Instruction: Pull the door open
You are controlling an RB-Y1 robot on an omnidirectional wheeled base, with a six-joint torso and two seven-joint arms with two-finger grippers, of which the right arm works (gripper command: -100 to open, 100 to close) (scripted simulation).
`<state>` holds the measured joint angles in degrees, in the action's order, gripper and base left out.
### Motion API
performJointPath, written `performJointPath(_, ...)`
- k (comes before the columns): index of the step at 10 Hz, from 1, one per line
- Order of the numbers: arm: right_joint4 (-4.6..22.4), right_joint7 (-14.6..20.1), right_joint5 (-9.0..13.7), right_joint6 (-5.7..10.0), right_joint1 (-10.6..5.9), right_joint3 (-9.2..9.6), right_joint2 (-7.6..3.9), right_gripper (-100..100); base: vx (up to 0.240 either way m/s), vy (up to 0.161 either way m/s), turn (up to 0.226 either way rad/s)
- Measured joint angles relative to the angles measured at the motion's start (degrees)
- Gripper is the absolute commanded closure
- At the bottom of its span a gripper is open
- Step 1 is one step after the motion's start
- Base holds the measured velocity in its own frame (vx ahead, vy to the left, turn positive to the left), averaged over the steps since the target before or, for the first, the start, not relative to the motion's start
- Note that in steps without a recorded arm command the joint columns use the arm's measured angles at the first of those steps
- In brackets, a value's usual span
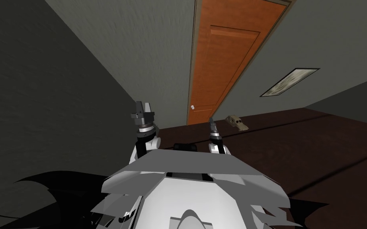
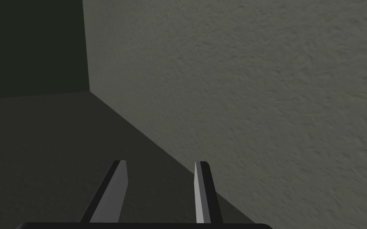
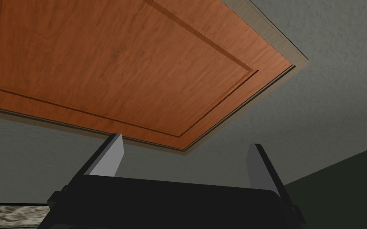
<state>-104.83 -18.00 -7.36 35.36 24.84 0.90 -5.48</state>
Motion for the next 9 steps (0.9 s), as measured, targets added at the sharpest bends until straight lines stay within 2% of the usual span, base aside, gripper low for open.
performJointPath(9, 9.77, -9.27, -3.73, 4.43, -1.05, -1.5, -1.29, -100, 0.1, 0.033, 0.006)
